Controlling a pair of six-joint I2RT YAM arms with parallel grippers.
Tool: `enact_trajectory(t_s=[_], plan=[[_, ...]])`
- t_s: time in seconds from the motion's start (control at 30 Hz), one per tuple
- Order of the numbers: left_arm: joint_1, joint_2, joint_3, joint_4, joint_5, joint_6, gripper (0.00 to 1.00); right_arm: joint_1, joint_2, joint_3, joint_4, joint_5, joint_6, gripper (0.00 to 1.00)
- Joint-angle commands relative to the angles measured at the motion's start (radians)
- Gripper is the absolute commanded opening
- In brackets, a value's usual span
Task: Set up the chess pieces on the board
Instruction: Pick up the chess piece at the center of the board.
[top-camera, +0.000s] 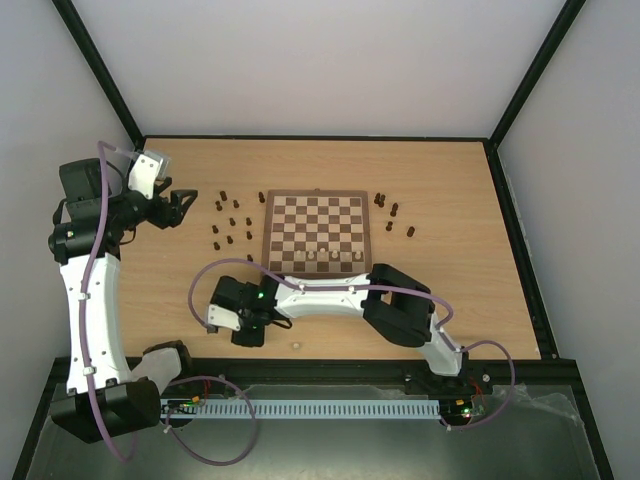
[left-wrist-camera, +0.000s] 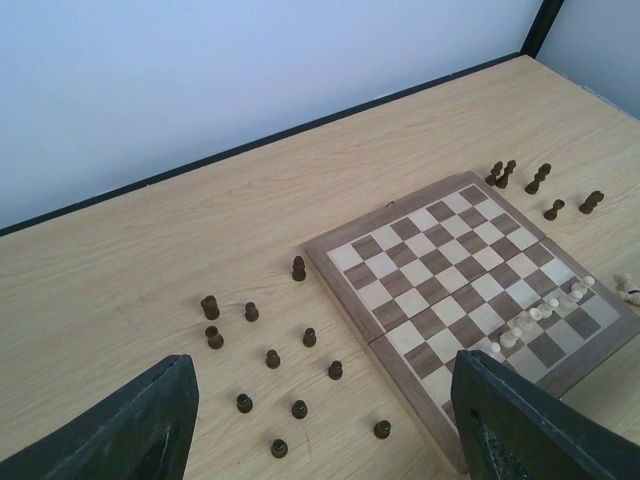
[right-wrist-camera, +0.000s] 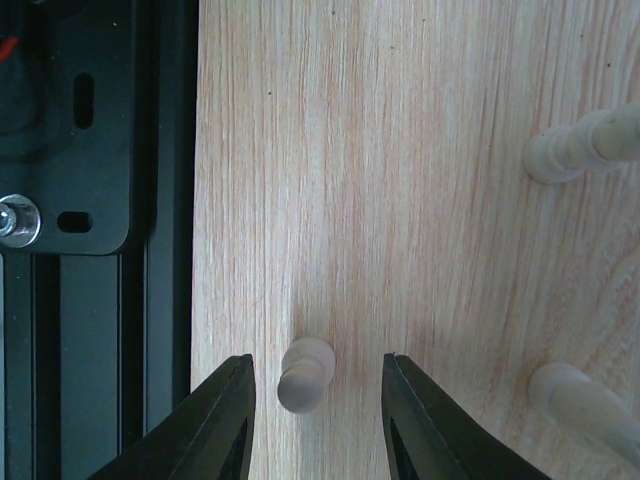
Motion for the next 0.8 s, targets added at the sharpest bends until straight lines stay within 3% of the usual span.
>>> enact_trajectory(t_s=[0.0, 0.17, 0.4, 0.77], plan=[[0.008, -0.004, -0.008, -0.017, 0.032, 0.019, 0.73, 0.011, 0.029, 0.035, -0.044, -0.011, -0.003, 0.36], [0.008, -0.004, -0.008, -0.021, 0.031, 0.024, 0.73, 0.014, 0.043, 0.049, -0.051, -0.015, -0.006, 0.35], [0.007, -0.004, -0.012, -0.024, 0.03, 0.033, 0.73, 0.015, 0.056, 0.058, -0.066, -0.015, -0.01, 0.25], [0.008, -0.001, -0.023, -0.023, 0.027, 0.04, 0.73, 0.015, 0.071, 0.052, -0.08, -0.014, -0.013, 0.26]])
